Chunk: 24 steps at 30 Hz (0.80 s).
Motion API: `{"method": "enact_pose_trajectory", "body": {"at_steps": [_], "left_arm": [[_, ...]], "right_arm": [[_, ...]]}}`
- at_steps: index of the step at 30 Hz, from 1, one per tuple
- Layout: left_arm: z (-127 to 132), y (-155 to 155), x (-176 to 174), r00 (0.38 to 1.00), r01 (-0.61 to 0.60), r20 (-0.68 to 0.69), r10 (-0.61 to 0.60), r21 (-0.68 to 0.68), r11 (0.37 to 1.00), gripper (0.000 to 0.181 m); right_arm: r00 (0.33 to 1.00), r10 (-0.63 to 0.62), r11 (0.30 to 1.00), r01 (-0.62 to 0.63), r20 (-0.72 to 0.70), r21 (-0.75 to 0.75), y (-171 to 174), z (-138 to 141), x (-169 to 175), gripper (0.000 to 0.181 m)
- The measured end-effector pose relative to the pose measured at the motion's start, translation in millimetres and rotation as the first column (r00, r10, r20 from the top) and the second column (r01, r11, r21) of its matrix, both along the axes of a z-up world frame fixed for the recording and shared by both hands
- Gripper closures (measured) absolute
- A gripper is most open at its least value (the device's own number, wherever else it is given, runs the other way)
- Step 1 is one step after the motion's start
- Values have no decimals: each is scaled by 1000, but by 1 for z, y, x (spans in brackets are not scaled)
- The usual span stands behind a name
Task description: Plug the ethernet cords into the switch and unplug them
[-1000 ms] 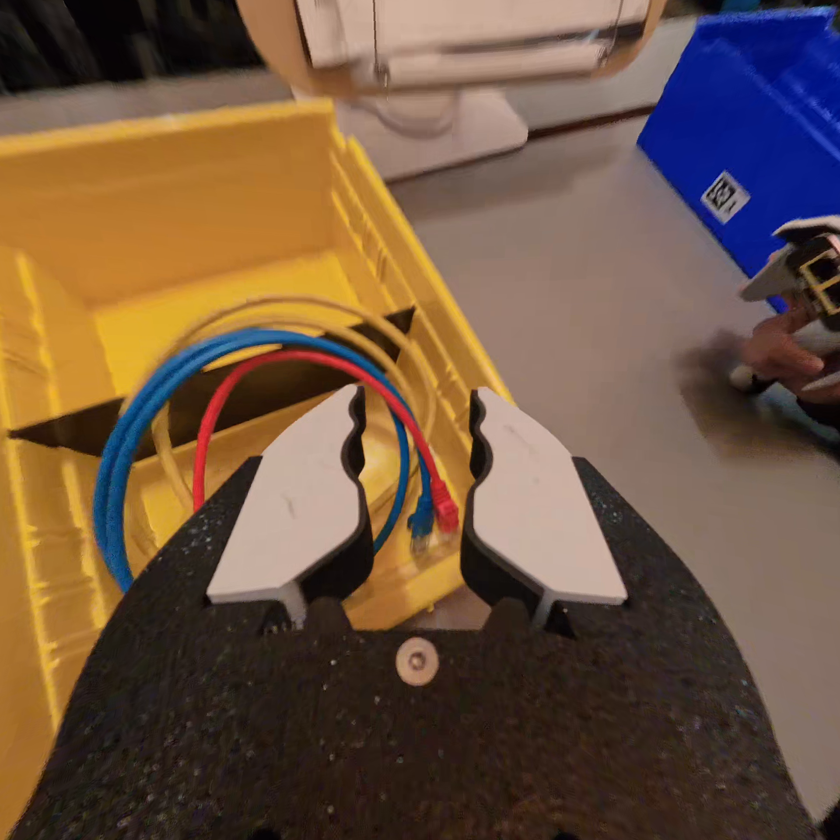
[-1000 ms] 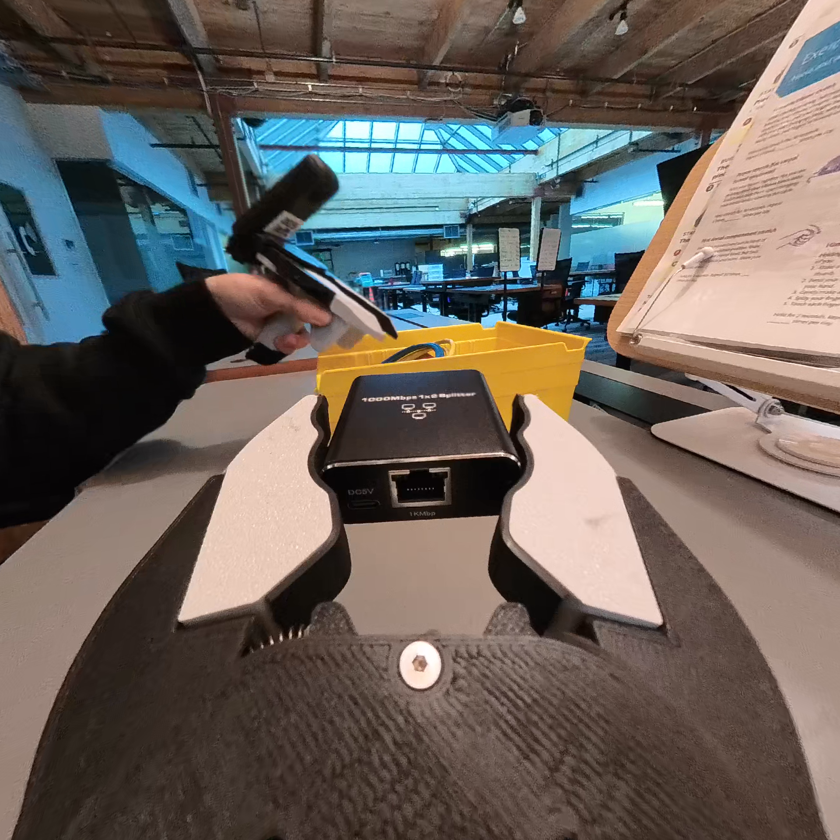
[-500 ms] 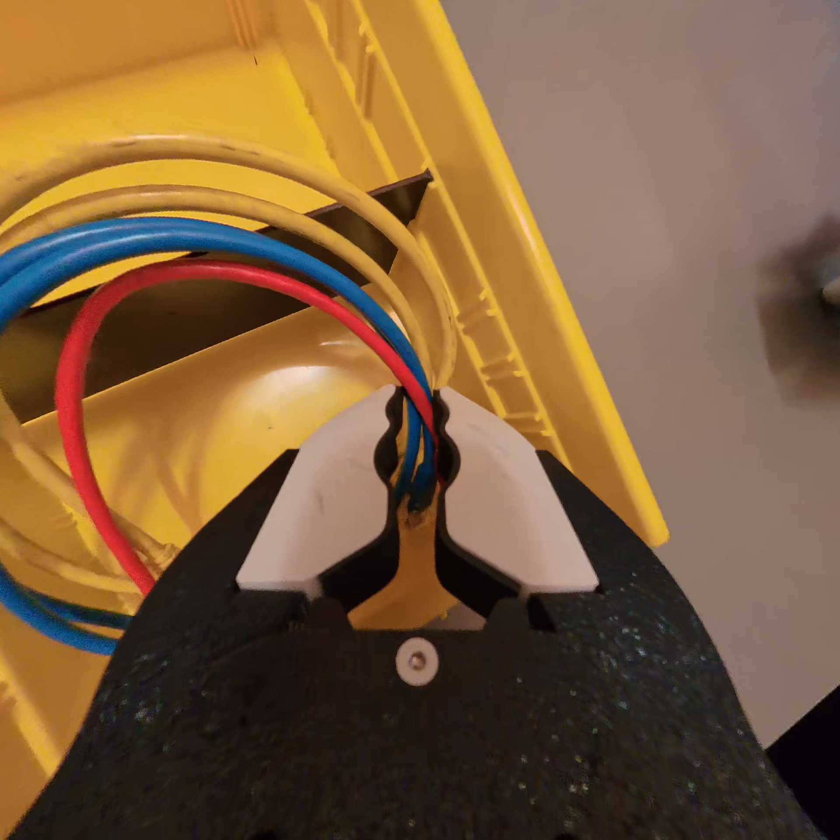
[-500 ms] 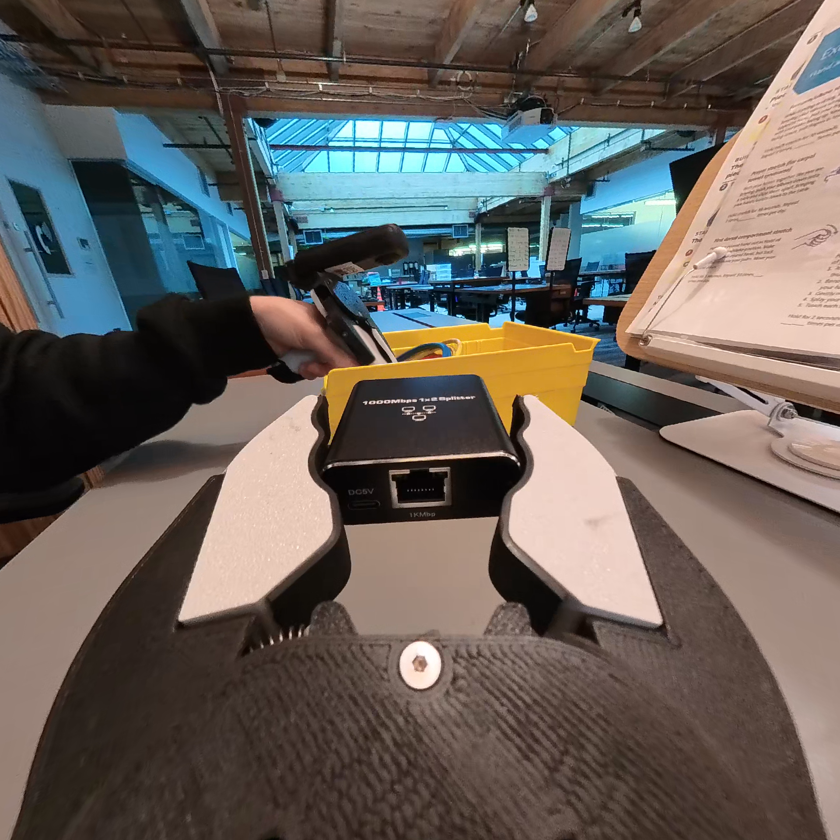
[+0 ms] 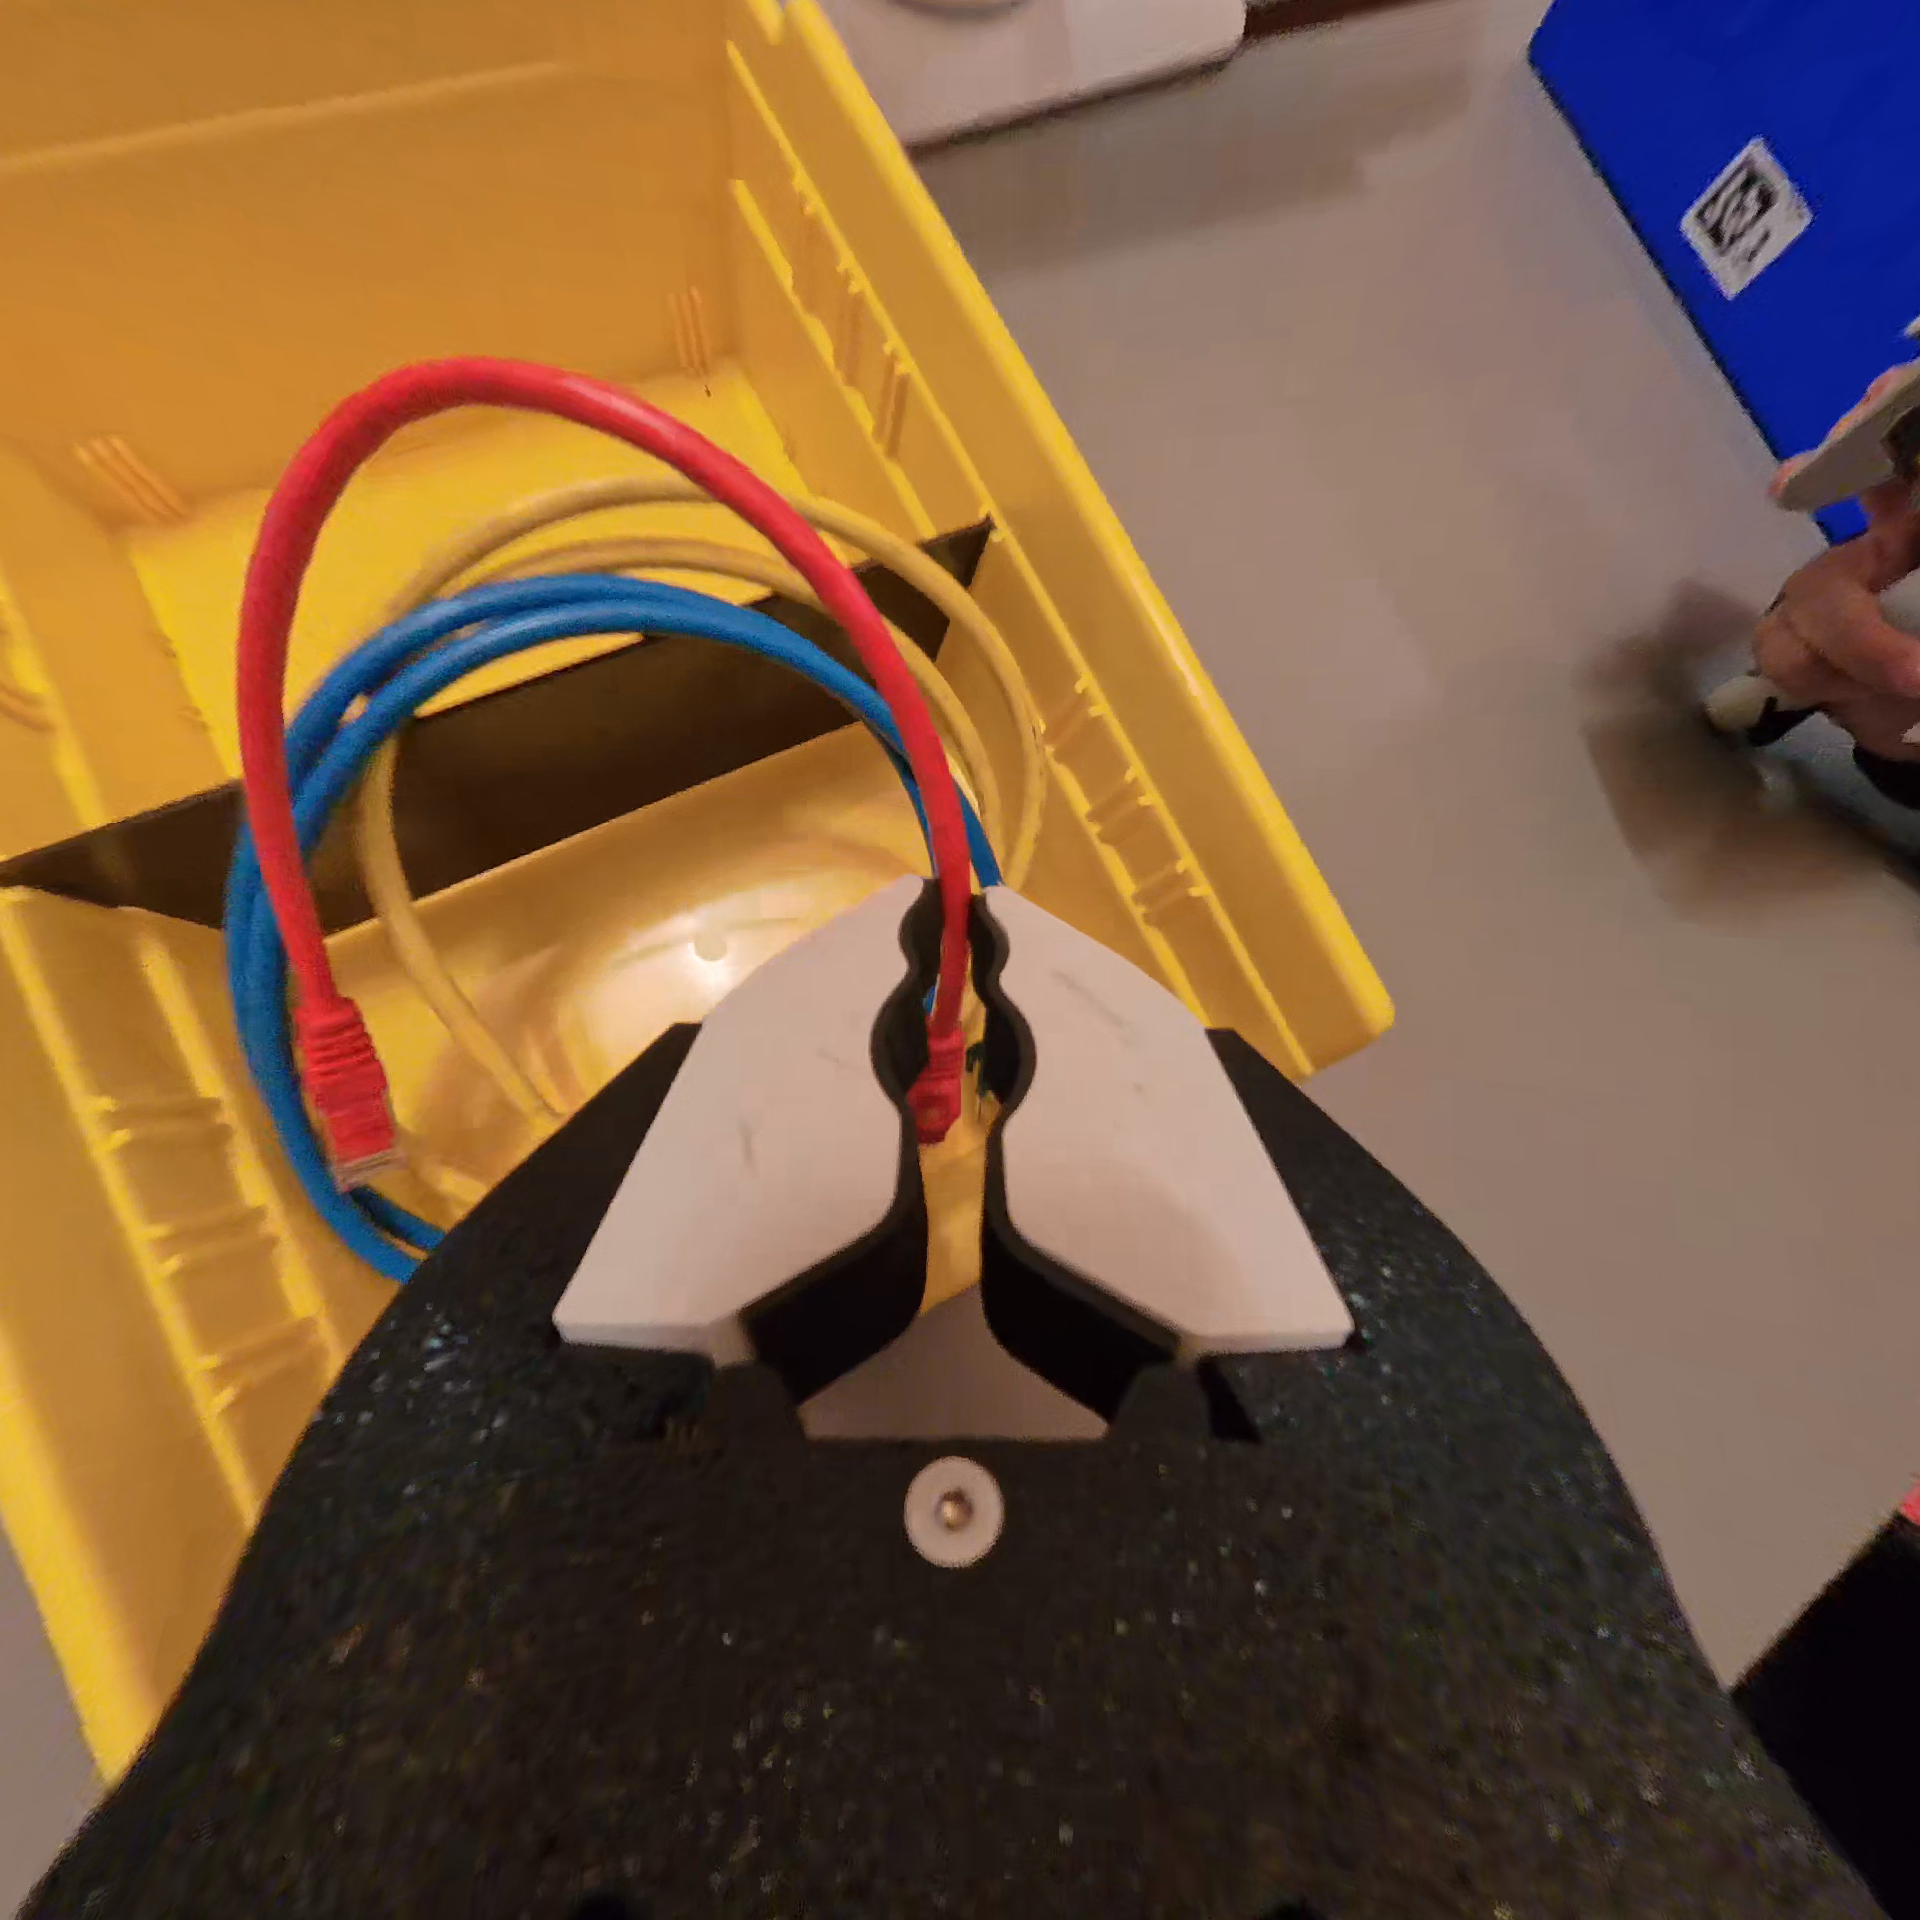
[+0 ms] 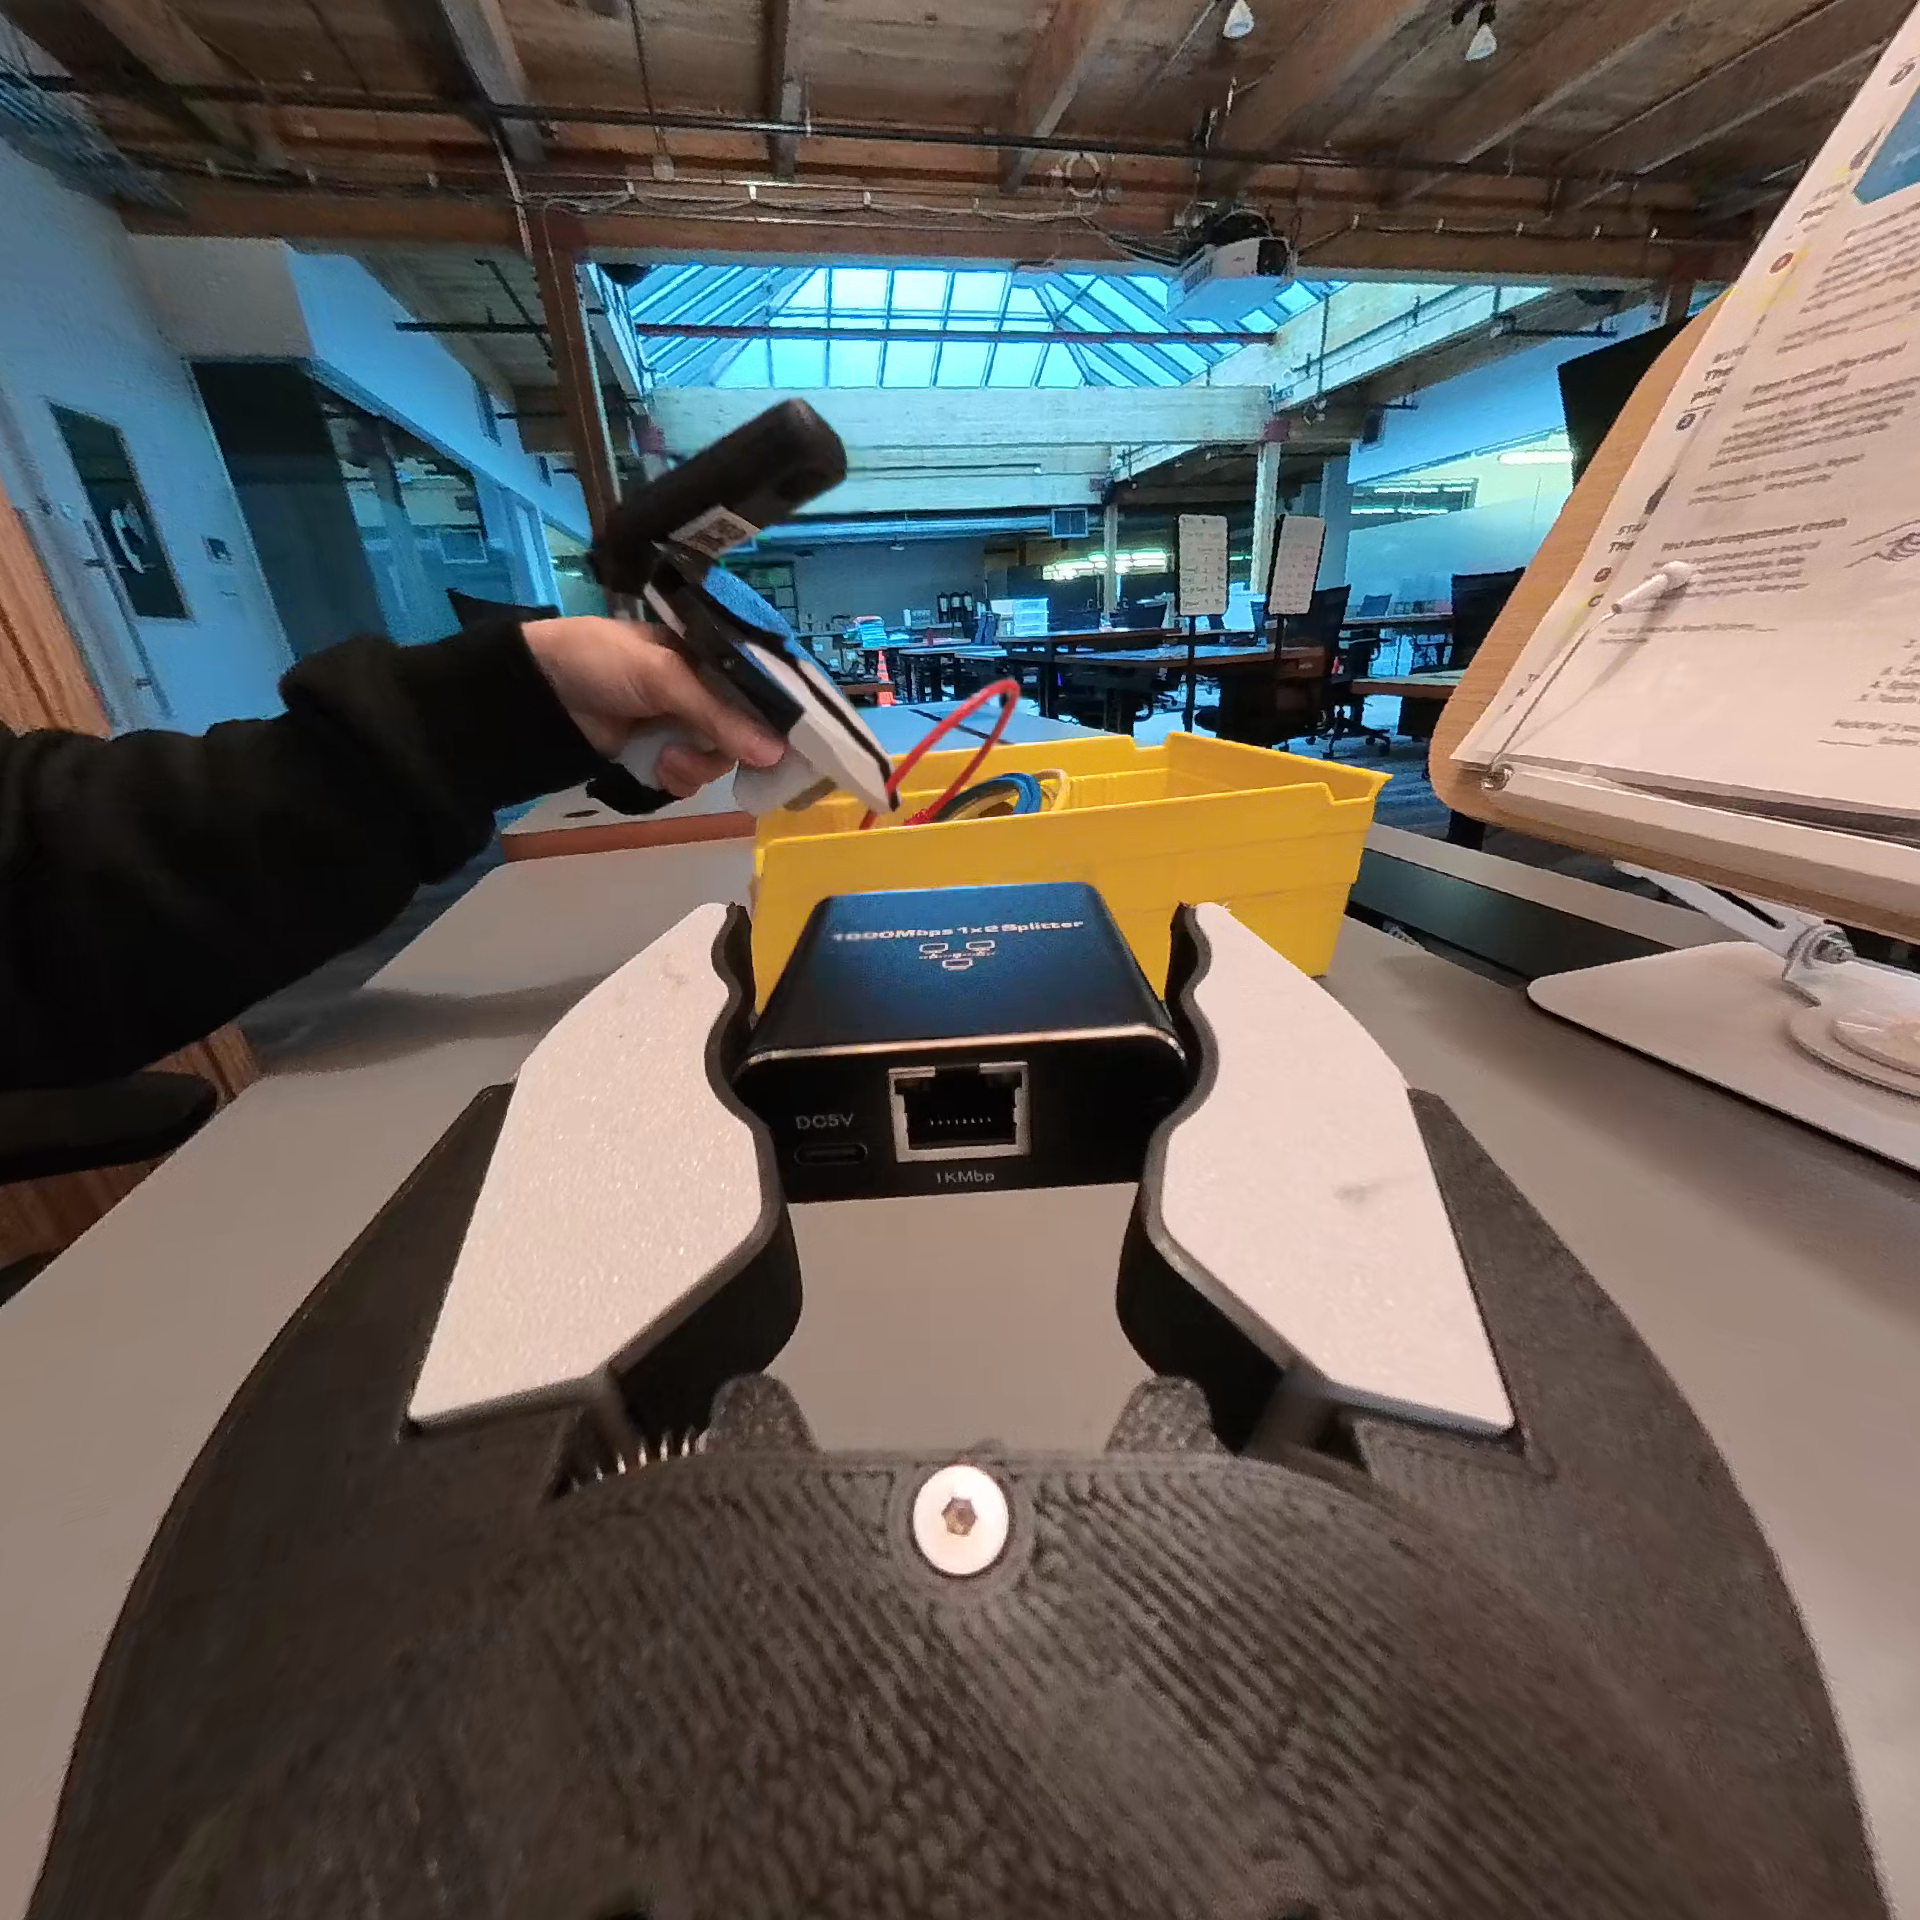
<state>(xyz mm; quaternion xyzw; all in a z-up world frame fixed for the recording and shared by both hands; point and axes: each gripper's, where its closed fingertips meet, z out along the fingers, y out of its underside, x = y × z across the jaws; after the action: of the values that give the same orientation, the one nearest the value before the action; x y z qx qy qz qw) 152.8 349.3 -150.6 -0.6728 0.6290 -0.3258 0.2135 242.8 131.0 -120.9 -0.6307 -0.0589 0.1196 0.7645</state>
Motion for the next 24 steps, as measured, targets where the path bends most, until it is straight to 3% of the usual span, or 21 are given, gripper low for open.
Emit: {"method": "enact_pose_trajectory", "body": {"at_steps": [4, 6, 8, 10, 12, 15, 19, 20, 21, 22, 24], "left_arm": [[65, -28, -4, 972, 15, 236, -12, -11, 1000, 177], [96, -62, -12, 940, 138, 308, -147, 52, 989, 177], [106, -109, -26, 873, 355, 287, -394, 180, 917, 177], [97, -150, -42, 754, 559, 180, -632, 329, 761, 177], [71, -175, -52, 631, 696, 7, -776, 436, 570, 177], [16, -194, -60, 417, 807, -240, -877, 542, 235, 177], [-51, -201, -65, 248, 834, -454, -856, 549, -49, 177], [-64, -200, -66, 226, 834, -481, -847, 545, -87, 177], [-74, -197, -65, 235, 837, -496, -836, 541, -86, 176], [-81, -192, -61, 276, 836, -492, -826, 547, -47, 176], [-82, -186, -51, 387, 823, -424, -819, 559, 100, 162]], "right_arm": [[1000, 21, 1000, -21, -20, 21, -4, 2, 0, 105], [999, 40, 998, -39, -25, 40, -7, 4, 0, 105], [994, 98, 991, -93, -53, 92, -14, 14, -4, 105], [978, 178, 963, -149, -113, 225, -32, 39, -5, 106], [959, 249, 914, -186, -137, 361, -57, 66, -4, 106], [956, 277, 871, -206, -99, 446, -88, 87, -1, 106], [956, 283, 852, -217, -72, 477, -103, 95, -1, 106], [954, 289, 850, -219, -77, 479, -103, 96, -1, 106], [952, 294, 850, -218, -88, 480, -102, 95, 0, 106], [946, 310, 847, -228, -97, 480, -100, 94, -1, 106], [938, 325, 847, -235, -116, 477, -93, 91, -4, 106]]}}
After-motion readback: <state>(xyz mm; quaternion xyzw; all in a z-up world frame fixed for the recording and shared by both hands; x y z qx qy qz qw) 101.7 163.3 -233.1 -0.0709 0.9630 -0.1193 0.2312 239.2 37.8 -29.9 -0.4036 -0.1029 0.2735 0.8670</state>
